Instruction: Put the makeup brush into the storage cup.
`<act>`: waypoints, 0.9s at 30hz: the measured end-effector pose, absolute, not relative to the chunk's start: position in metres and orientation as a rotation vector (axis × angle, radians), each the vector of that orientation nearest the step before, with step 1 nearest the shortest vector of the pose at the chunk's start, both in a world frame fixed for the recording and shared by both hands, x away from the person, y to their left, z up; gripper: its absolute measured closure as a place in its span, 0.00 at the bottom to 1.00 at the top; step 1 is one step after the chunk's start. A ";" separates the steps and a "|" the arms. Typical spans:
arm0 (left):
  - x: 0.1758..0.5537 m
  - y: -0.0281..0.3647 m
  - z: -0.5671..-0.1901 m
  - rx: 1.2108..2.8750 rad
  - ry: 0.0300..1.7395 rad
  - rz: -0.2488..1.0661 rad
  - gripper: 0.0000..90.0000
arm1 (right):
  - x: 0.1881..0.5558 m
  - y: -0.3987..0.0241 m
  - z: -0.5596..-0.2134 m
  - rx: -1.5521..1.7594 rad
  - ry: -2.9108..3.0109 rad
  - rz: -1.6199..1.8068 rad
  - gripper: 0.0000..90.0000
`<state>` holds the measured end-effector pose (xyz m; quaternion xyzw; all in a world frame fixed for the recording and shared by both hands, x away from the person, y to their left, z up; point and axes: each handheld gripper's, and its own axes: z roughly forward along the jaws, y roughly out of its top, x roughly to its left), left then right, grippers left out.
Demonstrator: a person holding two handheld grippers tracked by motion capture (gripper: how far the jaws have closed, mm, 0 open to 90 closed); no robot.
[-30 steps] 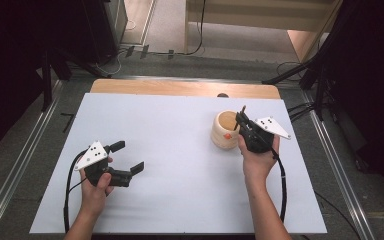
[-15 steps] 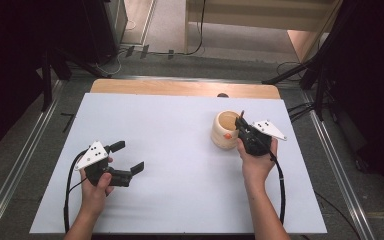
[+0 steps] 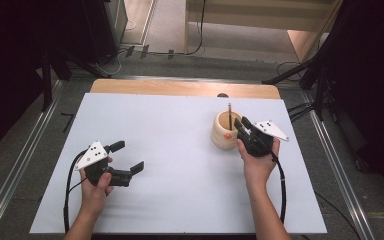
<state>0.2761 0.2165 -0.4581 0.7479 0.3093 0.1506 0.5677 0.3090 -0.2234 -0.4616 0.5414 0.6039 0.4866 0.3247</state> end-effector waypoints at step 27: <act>0.274 0.215 -0.463 1.774 0.727 0.363 0.00 | 0.263 -0.254 -0.477 1.318 1.740 1.372 0.00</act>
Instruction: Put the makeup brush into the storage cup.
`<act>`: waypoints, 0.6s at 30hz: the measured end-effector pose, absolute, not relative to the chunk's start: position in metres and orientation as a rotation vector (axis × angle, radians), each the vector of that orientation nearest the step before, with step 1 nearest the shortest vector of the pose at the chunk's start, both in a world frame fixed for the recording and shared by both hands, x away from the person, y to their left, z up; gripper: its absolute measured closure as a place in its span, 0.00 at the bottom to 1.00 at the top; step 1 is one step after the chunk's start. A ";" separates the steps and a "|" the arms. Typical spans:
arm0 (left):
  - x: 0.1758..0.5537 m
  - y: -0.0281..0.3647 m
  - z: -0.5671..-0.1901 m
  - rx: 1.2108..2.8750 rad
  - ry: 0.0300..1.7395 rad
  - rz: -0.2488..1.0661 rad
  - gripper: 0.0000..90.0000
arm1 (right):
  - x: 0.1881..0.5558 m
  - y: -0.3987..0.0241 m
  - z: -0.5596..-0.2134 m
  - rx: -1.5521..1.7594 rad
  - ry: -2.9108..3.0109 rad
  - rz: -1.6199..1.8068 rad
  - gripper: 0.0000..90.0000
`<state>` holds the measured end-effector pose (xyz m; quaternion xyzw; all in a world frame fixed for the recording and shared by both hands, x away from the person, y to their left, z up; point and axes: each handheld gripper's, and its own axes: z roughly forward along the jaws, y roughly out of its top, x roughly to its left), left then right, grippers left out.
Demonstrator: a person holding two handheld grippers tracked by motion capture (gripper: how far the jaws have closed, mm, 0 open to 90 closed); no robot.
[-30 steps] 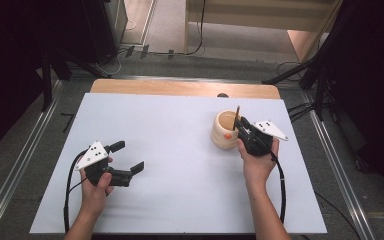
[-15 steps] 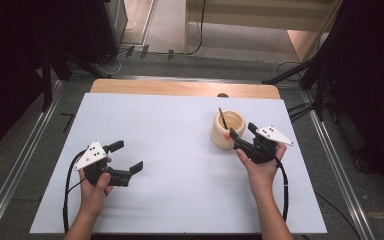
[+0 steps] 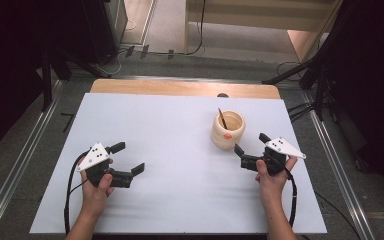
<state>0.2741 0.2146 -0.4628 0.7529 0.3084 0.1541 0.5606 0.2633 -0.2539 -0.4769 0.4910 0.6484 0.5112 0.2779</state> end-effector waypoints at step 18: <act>0.266 0.223 -0.468 1.773 0.756 0.391 0.00 | 0.238 -0.275 -0.498 1.344 1.745 1.391 0.00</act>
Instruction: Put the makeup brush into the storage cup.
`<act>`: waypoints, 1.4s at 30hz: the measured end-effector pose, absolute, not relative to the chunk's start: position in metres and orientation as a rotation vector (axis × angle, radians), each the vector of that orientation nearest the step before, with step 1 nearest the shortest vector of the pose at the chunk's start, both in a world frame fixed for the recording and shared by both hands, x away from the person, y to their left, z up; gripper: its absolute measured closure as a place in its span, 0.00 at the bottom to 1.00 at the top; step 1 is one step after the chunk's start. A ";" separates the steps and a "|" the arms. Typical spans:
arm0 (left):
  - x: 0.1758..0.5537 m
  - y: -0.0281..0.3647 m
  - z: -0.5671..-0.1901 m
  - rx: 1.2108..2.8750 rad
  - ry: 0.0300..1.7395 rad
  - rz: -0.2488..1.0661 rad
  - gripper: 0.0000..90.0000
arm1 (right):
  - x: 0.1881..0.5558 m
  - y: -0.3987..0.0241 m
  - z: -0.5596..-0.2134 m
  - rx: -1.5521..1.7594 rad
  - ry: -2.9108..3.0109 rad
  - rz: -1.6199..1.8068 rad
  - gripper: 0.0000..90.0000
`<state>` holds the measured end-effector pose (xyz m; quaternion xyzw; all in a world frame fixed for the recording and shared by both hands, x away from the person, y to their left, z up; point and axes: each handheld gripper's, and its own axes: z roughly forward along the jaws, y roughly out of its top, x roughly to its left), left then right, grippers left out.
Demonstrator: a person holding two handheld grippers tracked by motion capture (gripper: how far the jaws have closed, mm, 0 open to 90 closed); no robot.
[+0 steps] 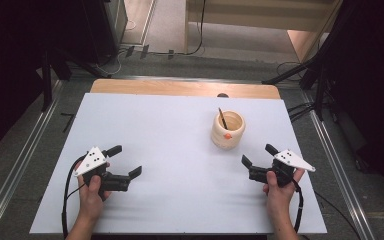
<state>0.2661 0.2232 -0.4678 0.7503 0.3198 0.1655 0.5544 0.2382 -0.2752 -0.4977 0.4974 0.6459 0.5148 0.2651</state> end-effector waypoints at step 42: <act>0.234 0.281 -0.477 1.769 0.855 0.490 0.00 | 0.195 -0.303 -0.504 1.320 1.761 1.358 0.00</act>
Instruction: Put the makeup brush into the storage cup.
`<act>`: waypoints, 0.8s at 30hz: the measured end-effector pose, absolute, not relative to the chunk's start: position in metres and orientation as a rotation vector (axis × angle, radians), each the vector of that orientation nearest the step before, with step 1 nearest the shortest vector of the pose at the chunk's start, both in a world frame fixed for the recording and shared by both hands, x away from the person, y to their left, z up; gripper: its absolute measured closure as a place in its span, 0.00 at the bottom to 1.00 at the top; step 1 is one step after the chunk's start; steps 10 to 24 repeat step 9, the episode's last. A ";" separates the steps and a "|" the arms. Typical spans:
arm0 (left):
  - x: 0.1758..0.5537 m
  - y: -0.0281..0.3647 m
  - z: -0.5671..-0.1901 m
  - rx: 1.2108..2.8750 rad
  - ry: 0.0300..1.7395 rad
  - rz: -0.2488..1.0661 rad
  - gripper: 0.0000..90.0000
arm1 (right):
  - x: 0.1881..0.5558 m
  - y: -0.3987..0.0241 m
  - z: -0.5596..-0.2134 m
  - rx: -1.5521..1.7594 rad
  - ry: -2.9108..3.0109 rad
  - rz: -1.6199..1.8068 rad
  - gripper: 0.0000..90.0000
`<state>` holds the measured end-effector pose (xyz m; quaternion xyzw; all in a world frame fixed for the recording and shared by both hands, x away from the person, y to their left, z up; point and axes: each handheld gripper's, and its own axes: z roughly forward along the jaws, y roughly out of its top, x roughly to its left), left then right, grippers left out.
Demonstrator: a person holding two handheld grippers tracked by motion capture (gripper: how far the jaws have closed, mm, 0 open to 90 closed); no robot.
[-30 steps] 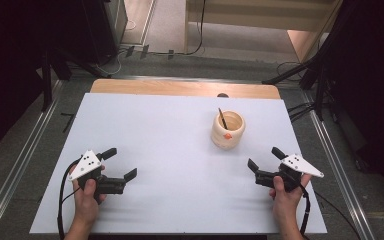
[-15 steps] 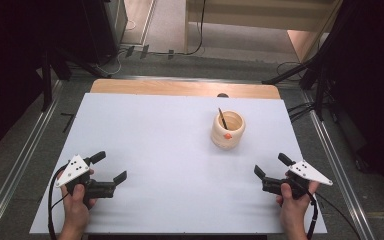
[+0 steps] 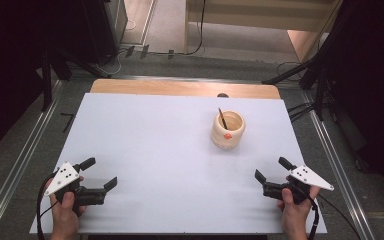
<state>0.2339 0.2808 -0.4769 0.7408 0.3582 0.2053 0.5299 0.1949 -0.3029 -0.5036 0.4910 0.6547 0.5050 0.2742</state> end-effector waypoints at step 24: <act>0.244 0.286 -0.482 1.740 0.874 0.462 0.00 | 0.198 -0.303 -0.507 1.343 1.753 1.355 0.02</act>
